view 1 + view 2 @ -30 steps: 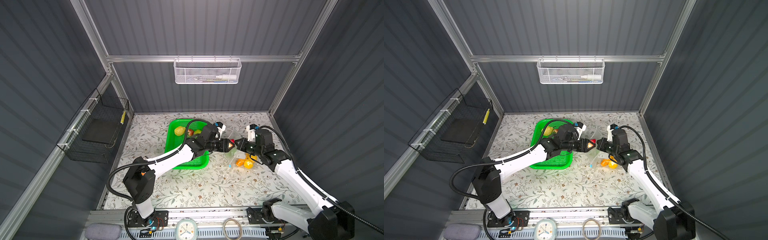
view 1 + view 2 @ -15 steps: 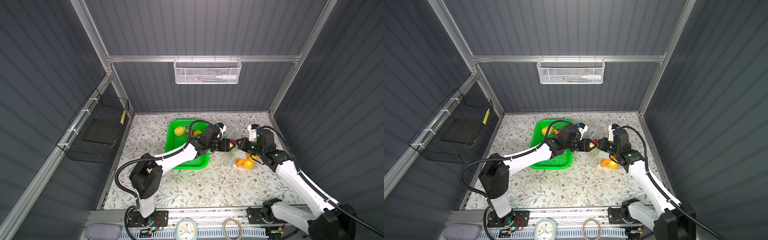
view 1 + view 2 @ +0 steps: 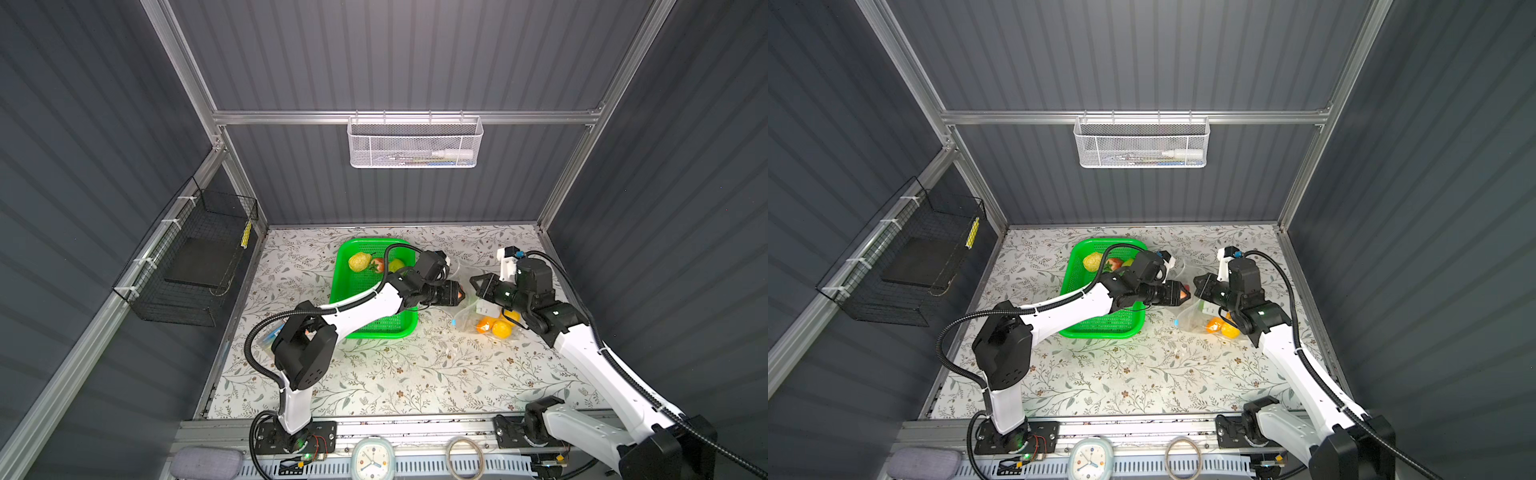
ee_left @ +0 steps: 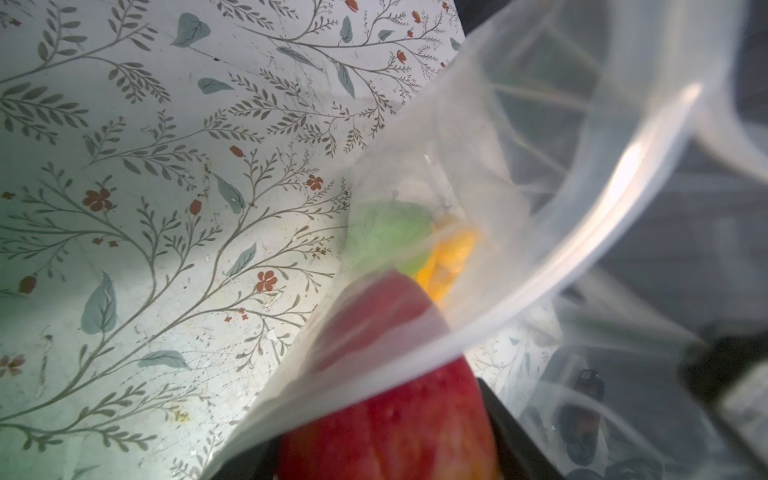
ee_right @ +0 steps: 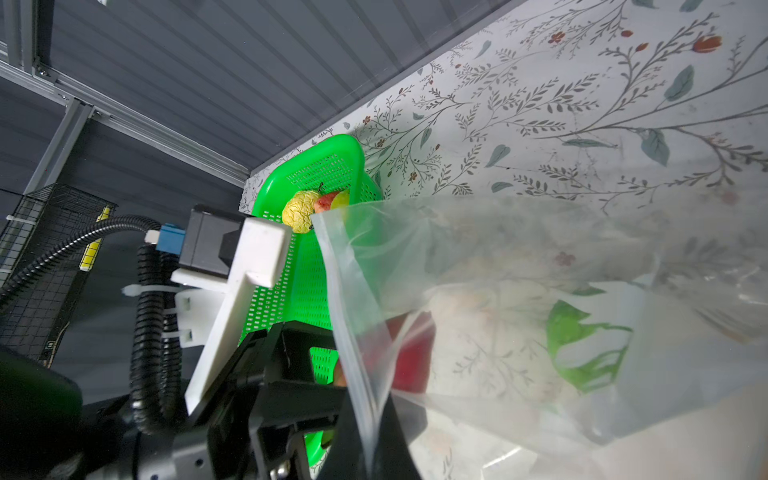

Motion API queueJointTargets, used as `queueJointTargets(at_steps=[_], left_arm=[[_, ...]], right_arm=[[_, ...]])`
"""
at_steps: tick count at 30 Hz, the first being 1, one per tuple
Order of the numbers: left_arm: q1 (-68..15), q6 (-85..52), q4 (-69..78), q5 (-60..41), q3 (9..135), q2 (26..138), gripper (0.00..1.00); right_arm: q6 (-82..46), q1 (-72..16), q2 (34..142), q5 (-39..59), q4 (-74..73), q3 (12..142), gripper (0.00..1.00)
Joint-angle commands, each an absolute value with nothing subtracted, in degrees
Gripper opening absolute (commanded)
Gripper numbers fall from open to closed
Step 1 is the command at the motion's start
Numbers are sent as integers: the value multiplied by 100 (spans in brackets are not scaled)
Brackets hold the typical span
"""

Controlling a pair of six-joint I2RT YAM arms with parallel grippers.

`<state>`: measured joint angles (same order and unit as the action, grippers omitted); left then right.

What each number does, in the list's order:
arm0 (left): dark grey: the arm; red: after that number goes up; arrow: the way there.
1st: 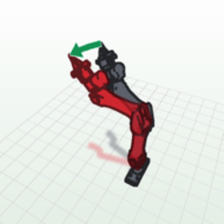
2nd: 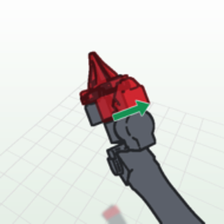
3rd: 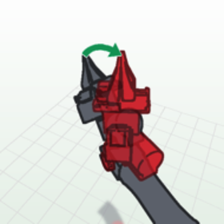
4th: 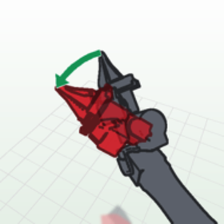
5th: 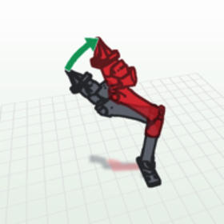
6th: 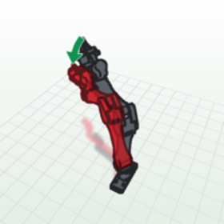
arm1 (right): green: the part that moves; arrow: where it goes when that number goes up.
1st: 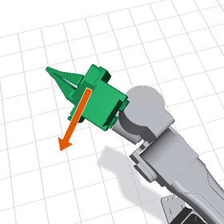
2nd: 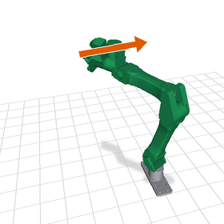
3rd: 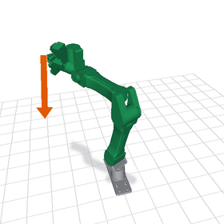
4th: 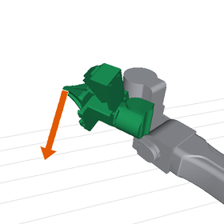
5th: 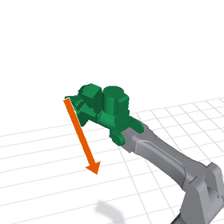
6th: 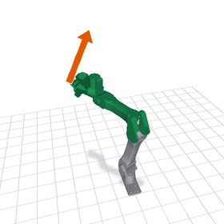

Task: Place the food in the zip-top bag and seal the zipper
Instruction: 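Lower the red fruit into the bag and open the left gripper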

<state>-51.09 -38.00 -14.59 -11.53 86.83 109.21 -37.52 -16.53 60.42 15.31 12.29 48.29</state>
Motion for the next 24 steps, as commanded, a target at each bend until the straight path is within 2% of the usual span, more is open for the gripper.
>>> queueJointTargets(at_steps=[1, 9, 24], left_arm=[[-5142, -3614, -1902, -948, 8962, 11037, 59], [-5142, -3480, -2230, -605, 9087, 11035, 64], [-5141, -3595, -1830, -906, 9124, 10650, 87]], right_arm=[[-3819, -1672, 6045, 1656, 1016, 4755, 0], [-3938, -1695, 6187, 1771, 776, 4650, 0], [-3868, -1697, 6144, 1671, 817, 4649, 0]])
